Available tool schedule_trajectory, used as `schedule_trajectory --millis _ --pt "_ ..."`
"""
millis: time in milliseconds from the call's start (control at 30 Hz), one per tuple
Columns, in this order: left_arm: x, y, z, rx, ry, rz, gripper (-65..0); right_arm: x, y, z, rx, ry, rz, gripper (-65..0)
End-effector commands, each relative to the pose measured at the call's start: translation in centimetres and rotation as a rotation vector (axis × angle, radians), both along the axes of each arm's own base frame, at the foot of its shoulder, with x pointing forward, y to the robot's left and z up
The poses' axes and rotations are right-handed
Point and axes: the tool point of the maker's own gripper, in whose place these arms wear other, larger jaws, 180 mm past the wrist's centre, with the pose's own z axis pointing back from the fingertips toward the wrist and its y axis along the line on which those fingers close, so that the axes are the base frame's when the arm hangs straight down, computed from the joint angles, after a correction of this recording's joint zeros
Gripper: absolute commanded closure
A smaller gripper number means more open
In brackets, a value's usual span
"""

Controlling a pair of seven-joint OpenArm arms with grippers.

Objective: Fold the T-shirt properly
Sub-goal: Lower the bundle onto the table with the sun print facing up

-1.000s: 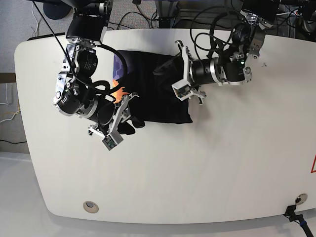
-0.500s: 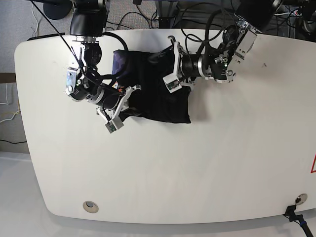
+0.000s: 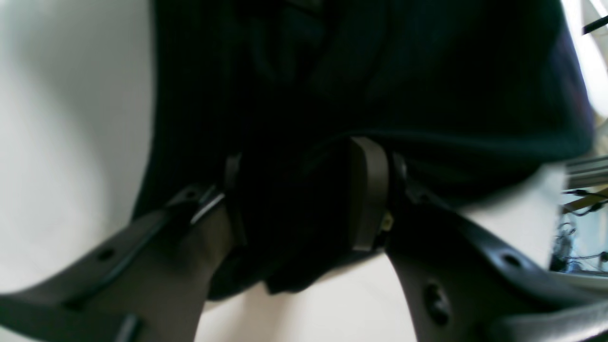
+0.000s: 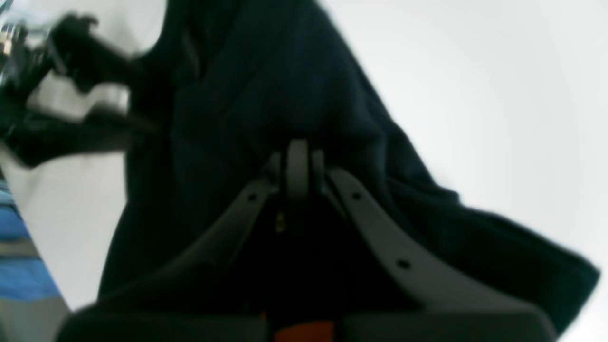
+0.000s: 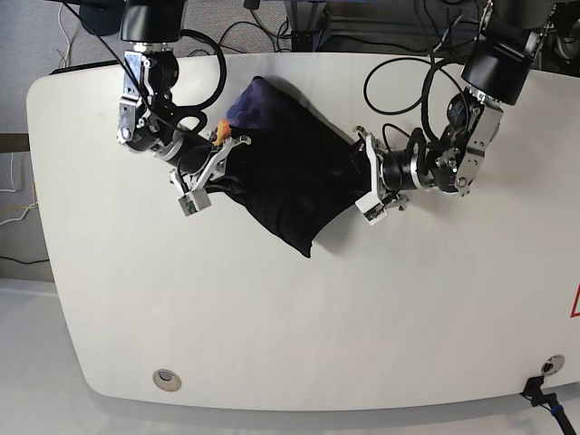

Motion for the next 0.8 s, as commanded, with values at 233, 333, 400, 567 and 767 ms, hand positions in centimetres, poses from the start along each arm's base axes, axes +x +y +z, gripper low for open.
schedule_trajectory --millis 233,333,400,567,767 --pt "6.8 -0.6 6.8 -0.006 -0.227 -0.023 -25.2 -0.7 3.0 4.8 0.066 -0.140 0.000 0.0" --pt "4.9 -0.4 8.4 0.006 -0.285 -0.083 -25.2 1.5 2.5 7.0 0.046 -0.187 -0.026 0.0" --pt "2.2 -1.5 9.0 -0.025 -0.300 -0.126 -25.2 3.0 2.0 7.7 0.017 -0.201 -0.017 0.0" --pt "-5.6 -3.9 8.2 -0.060 -0.234 -0.226 -25.2 5.8 2.9 6.7 0.041 -0.162 0.003 0.0" --pt "-9.4 -5.6 6.4 -0.121 -0.127 -0.214 -25.2 7.6 3.7 4.7 0.087 -0.108 0.001 0.0"
